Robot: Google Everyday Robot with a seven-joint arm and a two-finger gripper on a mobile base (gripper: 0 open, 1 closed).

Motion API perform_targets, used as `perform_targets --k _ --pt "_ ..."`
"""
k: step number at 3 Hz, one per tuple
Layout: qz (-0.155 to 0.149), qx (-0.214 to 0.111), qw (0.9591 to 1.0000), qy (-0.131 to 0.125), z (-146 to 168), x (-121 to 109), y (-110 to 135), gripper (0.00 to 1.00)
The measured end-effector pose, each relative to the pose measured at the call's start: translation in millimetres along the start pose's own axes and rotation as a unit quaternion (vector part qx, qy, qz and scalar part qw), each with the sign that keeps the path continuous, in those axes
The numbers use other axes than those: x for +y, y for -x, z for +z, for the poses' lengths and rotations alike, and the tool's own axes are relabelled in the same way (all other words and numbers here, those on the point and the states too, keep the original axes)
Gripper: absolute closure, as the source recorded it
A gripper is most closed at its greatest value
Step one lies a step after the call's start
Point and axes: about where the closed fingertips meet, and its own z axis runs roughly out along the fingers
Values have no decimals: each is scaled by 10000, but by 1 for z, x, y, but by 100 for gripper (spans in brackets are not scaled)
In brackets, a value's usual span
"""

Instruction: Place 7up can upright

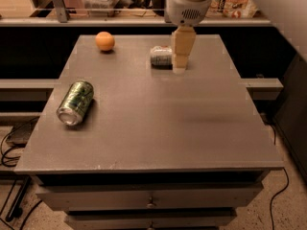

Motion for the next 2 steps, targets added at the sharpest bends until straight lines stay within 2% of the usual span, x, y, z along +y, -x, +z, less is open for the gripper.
perform_targets --k 1,2 --pt "88 195 9998 -21 22 -15 -1 0" --pt "10 344 9994 -105 51 -40 1 0"
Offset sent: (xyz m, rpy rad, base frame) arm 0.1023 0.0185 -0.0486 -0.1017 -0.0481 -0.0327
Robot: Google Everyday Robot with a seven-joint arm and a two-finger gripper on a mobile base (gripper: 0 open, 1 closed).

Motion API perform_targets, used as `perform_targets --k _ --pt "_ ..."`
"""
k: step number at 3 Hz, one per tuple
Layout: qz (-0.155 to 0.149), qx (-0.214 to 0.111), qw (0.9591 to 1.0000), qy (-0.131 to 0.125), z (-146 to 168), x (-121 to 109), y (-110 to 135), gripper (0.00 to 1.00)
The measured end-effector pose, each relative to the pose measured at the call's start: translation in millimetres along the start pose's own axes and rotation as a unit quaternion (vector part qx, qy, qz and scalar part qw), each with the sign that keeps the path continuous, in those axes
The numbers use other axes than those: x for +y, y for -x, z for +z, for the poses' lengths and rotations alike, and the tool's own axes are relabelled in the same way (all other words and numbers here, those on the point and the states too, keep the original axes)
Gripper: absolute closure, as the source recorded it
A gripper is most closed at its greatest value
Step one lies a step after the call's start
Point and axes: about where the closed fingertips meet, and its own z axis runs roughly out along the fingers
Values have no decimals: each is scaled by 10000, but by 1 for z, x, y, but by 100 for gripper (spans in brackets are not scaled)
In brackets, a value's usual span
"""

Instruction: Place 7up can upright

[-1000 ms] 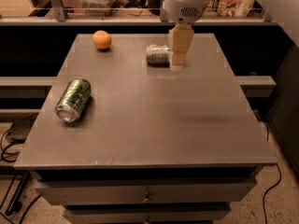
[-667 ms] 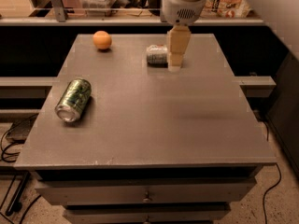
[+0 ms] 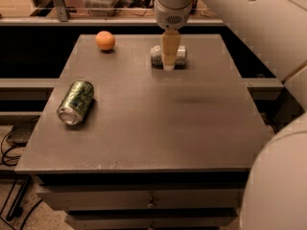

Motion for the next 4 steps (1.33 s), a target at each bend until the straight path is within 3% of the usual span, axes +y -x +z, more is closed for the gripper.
perform_targets --k 2,4 --pt "-233 589 9980 81 69 -29 -9 0" --pt "-313 930 9945 354 116 -31 -23 6"
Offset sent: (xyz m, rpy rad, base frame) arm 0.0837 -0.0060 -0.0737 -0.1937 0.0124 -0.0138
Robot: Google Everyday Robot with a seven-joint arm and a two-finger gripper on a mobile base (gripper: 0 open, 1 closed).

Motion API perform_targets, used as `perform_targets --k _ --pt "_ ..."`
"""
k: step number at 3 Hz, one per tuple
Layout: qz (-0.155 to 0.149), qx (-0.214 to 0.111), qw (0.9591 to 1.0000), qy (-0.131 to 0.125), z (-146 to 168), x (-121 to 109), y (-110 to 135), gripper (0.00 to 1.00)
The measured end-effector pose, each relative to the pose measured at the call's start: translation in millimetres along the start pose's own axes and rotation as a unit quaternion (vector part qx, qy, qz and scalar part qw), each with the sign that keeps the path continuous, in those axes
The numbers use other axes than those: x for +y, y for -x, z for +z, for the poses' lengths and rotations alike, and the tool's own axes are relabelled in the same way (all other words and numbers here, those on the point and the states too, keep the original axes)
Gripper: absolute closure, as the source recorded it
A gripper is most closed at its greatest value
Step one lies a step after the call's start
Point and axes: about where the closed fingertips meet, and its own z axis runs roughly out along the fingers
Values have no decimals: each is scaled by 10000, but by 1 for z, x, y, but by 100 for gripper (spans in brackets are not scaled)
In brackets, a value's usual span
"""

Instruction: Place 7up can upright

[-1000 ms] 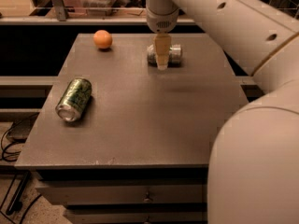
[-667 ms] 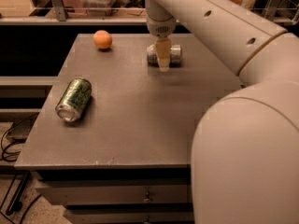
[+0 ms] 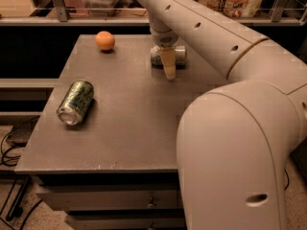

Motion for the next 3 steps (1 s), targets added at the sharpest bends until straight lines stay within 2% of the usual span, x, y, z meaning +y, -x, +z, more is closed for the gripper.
perform_targets --k 1,3 --pt "-85 -52 9999 35 4 -1 2 24" --pt "-257 -114 9996 -45 -18 4 7 70"
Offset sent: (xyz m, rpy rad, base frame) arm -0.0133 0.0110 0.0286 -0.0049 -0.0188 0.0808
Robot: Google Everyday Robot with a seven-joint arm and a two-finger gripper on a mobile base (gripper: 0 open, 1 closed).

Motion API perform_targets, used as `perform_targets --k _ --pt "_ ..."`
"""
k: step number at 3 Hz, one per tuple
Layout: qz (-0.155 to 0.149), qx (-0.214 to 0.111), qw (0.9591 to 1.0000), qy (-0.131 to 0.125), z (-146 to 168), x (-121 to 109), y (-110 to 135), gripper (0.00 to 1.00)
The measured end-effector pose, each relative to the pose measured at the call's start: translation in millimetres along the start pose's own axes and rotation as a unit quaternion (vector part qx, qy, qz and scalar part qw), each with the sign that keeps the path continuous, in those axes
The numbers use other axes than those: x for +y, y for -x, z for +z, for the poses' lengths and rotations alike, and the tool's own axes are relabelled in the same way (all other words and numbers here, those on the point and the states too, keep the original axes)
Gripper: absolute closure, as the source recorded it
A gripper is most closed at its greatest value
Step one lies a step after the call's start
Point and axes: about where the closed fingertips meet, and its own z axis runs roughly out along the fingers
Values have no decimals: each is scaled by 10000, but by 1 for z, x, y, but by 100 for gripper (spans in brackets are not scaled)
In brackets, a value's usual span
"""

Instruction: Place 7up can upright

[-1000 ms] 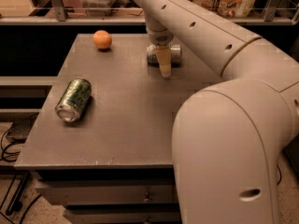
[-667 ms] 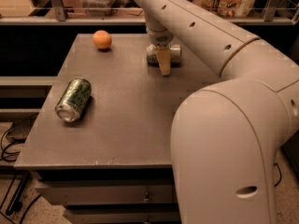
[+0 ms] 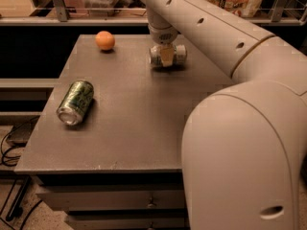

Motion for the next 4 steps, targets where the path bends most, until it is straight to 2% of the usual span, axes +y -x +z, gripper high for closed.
perform_targets --k 1,2,3,4 --pt "70 -139 9999 -36 -15 7 1 93" --pt "455 -735 9962 -135 -41 14 -6 100" --pt "1075 -1734 9787 -227 -67 29 -24 100" --pt "1770 -2852 9415 -302 -83 46 -37 100"
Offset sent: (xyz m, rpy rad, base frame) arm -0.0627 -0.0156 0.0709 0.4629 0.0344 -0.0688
